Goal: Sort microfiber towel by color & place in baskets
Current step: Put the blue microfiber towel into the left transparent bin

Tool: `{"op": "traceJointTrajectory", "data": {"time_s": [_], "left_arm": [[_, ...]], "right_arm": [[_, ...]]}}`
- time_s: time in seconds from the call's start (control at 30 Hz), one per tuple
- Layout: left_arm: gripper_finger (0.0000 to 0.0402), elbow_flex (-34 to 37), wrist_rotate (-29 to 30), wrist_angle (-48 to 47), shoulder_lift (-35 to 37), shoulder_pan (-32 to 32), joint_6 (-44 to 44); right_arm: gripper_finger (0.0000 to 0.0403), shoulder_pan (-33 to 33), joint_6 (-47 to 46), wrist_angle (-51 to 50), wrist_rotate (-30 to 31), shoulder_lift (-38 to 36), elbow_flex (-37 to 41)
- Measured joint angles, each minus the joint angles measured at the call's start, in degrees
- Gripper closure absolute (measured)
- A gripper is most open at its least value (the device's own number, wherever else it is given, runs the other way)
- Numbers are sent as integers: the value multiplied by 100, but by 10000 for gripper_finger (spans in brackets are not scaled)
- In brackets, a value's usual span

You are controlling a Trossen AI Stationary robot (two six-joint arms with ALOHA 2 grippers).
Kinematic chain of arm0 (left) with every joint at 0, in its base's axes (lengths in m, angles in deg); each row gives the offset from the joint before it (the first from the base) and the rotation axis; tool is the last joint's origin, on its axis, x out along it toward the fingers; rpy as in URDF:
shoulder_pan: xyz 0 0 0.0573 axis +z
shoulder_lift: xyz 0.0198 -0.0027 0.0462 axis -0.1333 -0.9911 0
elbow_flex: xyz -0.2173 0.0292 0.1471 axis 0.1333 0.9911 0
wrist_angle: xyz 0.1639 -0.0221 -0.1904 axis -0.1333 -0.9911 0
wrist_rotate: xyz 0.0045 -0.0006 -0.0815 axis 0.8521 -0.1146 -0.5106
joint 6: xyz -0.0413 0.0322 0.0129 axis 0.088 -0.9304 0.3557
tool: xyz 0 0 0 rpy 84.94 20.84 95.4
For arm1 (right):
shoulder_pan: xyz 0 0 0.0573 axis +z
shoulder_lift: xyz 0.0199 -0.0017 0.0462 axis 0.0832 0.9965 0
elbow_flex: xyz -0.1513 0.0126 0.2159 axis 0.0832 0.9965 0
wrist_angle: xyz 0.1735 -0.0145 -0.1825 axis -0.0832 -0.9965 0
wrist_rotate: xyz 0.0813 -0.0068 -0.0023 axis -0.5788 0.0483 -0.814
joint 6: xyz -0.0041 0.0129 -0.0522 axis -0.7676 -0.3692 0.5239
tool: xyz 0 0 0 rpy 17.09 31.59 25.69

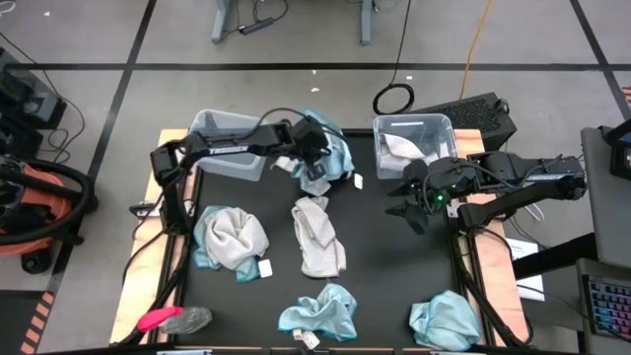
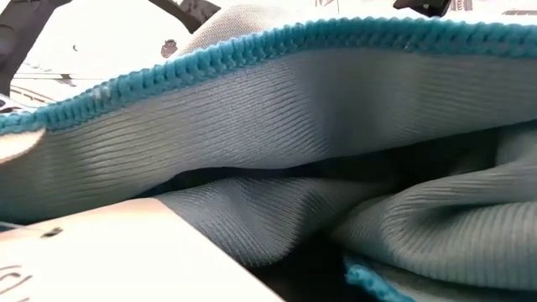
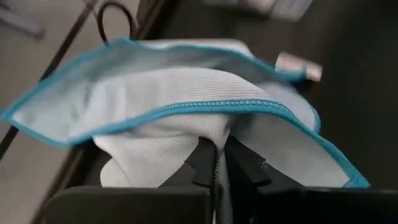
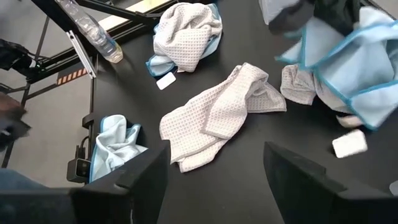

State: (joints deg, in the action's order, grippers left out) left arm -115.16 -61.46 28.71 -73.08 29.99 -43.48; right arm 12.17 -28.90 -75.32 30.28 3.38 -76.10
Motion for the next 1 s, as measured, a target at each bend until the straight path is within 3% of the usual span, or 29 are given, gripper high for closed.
{"op": "traceJointTrajectory", "data": {"time_s": [0.57,0.83,1.0], "left_arm": [[386,-775,-88,2,793,-109,46],[336,-776,-84,-245,732,-72,48],[340,-769,-86,-357,644,-79,44]], "right_arm": [[156,17,101,101,161,0,2],[156,20,92,149,161,0,2],[156,20,71,205,159,0,2]]}}
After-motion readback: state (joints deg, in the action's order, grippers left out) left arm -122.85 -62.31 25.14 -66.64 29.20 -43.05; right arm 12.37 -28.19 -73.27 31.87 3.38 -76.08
